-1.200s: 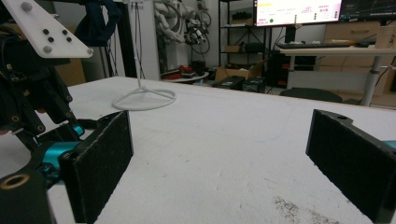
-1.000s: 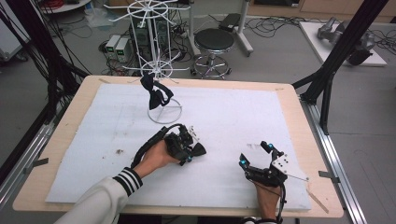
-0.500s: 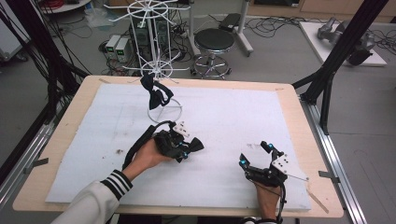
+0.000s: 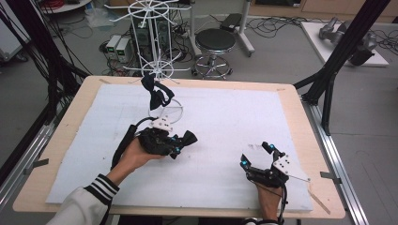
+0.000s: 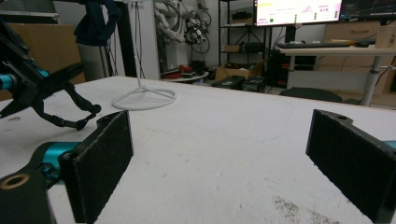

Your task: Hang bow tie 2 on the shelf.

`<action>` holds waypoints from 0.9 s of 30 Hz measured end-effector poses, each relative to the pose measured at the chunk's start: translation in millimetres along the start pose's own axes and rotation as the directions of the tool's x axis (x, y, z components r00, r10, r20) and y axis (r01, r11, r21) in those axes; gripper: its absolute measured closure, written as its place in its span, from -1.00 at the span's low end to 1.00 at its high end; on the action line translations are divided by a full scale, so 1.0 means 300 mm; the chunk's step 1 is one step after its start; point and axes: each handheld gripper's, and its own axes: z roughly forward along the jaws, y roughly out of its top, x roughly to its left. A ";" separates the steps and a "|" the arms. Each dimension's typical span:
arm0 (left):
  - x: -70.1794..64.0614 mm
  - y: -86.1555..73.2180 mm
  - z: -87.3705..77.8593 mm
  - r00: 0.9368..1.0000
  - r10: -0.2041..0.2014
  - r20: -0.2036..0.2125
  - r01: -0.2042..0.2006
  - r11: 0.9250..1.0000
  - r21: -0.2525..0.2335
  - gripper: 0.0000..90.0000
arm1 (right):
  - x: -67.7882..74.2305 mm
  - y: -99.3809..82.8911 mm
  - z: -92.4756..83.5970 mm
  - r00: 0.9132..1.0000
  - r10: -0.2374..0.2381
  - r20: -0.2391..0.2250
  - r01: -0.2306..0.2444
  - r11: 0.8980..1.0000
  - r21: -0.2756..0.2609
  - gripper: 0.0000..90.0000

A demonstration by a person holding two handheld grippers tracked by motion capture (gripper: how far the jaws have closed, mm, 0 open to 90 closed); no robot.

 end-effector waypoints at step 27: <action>0.101 -0.106 -0.293 0.993 -0.113 -0.044 0.098 0.959 -0.265 0.69 | 0.001 0.000 0.001 1.000 -0.005 -0.002 0.005 1.000 0.000 -0.85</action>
